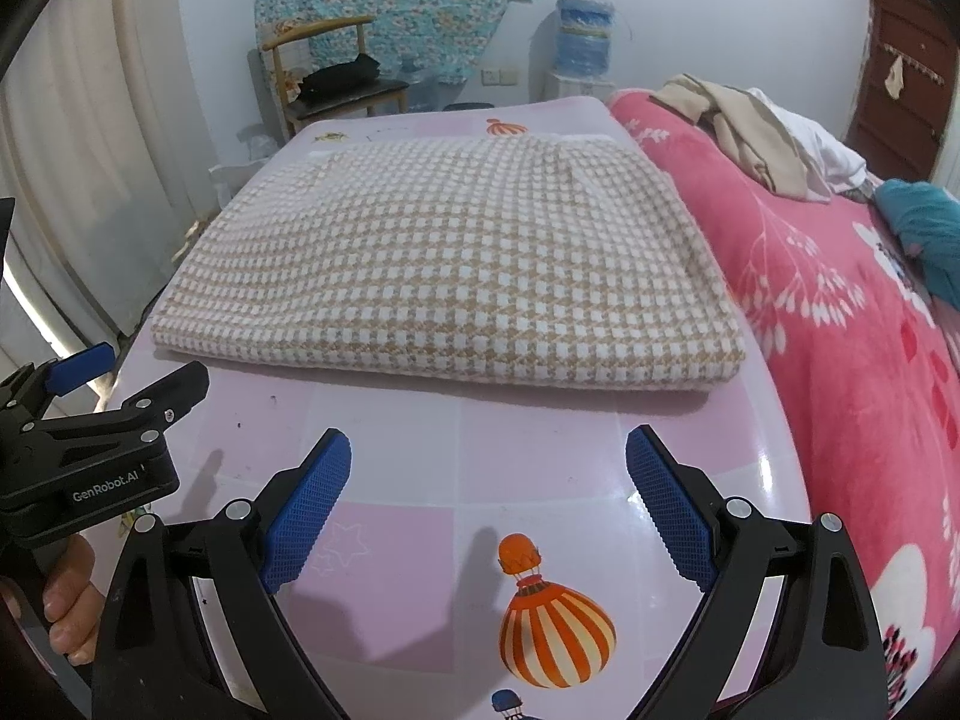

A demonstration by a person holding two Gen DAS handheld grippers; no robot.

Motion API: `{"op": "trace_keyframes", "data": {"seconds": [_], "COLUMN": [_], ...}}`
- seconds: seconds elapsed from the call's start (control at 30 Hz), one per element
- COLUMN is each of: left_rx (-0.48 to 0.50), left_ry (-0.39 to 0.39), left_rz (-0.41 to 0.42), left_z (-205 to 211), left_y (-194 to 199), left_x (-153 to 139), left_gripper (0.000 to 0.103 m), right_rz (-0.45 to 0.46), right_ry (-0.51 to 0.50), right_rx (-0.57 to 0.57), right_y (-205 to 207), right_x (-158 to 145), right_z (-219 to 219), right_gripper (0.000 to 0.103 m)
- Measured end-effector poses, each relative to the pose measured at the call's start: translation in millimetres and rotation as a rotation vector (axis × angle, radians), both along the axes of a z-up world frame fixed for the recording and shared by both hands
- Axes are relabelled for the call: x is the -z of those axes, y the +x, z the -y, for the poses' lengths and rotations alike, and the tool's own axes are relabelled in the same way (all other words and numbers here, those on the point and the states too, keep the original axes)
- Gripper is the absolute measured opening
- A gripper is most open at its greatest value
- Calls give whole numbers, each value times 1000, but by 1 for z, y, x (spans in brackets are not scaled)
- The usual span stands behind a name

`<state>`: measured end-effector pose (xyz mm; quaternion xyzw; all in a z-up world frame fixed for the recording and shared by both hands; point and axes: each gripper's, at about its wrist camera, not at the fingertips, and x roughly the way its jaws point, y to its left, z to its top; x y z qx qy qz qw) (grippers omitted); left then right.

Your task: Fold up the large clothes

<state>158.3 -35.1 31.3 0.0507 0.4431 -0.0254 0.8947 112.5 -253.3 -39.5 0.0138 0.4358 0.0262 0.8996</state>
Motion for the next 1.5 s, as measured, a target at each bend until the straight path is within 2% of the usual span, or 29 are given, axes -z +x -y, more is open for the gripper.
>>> {"op": "trace_keyframes", "data": {"seconds": [1.5], "left_rx": [-3], "left_ry": [-1], "left_rz": [0], "left_z": [1], "left_y": [0], "left_x": [0], "left_gripper": [97], "right_rz": [-4], "right_ry": [0], "right_rx": [-4], "right_y": [-1], "right_x": [1], "right_z": [-3], "right_gripper": [89]}}
